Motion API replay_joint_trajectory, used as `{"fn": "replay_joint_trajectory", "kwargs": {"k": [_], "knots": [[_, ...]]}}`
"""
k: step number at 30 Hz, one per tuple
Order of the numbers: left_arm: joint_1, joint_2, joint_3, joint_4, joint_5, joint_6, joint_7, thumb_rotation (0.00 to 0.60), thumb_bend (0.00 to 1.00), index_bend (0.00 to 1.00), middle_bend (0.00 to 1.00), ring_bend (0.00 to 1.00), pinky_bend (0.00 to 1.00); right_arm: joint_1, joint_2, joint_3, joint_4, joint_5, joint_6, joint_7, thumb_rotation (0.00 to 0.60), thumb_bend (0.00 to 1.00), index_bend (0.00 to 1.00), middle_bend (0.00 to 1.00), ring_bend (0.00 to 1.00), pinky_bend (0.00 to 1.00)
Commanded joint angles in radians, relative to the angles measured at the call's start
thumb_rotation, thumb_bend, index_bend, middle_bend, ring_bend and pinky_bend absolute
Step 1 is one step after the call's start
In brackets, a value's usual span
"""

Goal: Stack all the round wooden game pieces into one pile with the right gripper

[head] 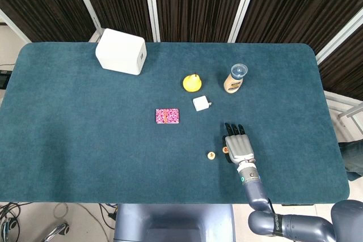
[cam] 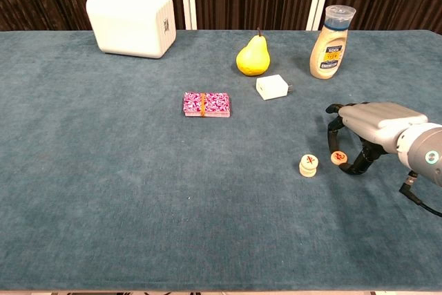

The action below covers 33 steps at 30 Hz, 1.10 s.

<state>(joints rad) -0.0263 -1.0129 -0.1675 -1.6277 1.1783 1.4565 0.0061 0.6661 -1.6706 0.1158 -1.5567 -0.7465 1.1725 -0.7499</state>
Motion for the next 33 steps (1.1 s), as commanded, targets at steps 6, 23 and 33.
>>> {"fn": "replay_joint_trajectory", "kwargs": {"k": [6,23,33], "knots": [[-0.001,0.0,0.0,0.0,-0.001,-0.001,0.001,0.6,0.09,0.0,0.0,0.0,0.05,0.008,0.045,0.026,-0.066,-0.017,0.011,-0.007,0.6,0.4,0.52,0.0,0.0,0.0],[-0.004,-0.007,0.005,-0.003,0.008,0.0,0.017,0.6,0.09,0.0,0.0,0.0,0.05,0.047,0.112,-0.001,-0.289,0.016,0.026,-0.116,0.6,0.4,0.52,0.0,0.0,0.0],[-0.005,-0.004,0.002,0.003,0.003,-0.006,0.006,0.6,0.09,0.0,0.0,0.0,0.05,0.084,0.03,0.006,-0.261,0.031,0.068,-0.176,0.6,0.4,0.52,0.0,0.0,0.0]]}}
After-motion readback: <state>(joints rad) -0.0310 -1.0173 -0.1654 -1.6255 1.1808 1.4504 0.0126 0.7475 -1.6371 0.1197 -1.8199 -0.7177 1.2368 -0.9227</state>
